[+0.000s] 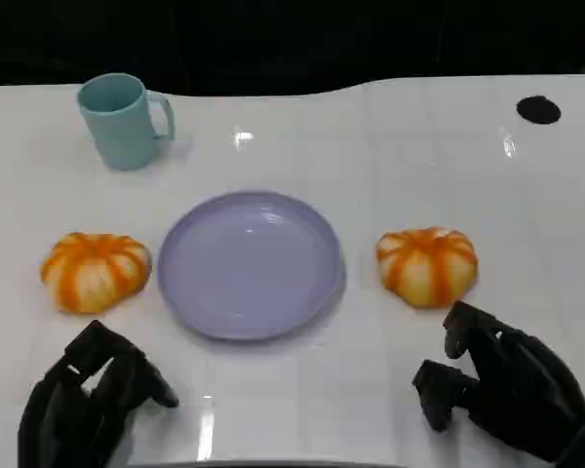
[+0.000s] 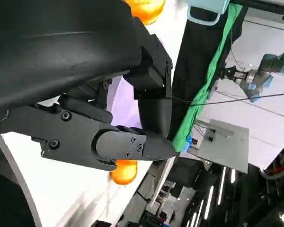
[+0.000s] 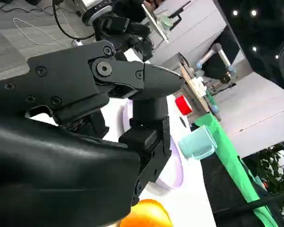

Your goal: Grasp the bread from the table and place it into the plate.

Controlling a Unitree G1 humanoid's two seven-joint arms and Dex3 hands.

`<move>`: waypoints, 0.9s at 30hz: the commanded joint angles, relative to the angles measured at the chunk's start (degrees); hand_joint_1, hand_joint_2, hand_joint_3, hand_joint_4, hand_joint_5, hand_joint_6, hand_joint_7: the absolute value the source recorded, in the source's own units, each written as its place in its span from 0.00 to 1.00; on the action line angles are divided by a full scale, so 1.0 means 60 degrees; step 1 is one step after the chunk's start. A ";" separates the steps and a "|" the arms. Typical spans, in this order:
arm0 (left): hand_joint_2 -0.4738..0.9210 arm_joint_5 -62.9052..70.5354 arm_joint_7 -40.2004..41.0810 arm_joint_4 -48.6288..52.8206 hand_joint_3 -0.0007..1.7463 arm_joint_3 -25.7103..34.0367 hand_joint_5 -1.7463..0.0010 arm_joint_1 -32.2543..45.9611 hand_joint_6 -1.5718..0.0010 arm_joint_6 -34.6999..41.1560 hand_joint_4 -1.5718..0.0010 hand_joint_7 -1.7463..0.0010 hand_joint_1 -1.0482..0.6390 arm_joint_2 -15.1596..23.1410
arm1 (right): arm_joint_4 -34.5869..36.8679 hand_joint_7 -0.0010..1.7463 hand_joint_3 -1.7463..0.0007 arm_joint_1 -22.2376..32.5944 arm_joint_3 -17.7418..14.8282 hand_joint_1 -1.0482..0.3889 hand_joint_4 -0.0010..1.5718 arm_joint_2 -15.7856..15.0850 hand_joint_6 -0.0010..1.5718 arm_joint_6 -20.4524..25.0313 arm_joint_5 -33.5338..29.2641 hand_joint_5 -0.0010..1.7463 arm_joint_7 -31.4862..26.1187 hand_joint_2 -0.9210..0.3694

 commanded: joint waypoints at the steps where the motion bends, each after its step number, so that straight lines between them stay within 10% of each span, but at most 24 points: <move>1: 1.00 0.0064 0.0030 -0.0039 0.13 0.0025 0.00 0.0037 0.65 -0.0085 0.59 0.17 0.27 0.0148 | -0.0031 1.00 0.68 0.0005 -0.0074 0.42 0.54 -0.0059 0.38 -0.0073 0.0068 1.00 0.0088 0.00; 27: 1.00 0.0105 0.0234 -0.0182 0.14 -0.0044 0.00 0.0101 0.67 -0.0082 0.59 0.14 0.27 0.0064 | -0.0655 1.00 0.70 0.0041 -0.0051 0.43 0.48 0.0021 0.32 -0.1154 -0.0357 1.00 -0.0315 0.00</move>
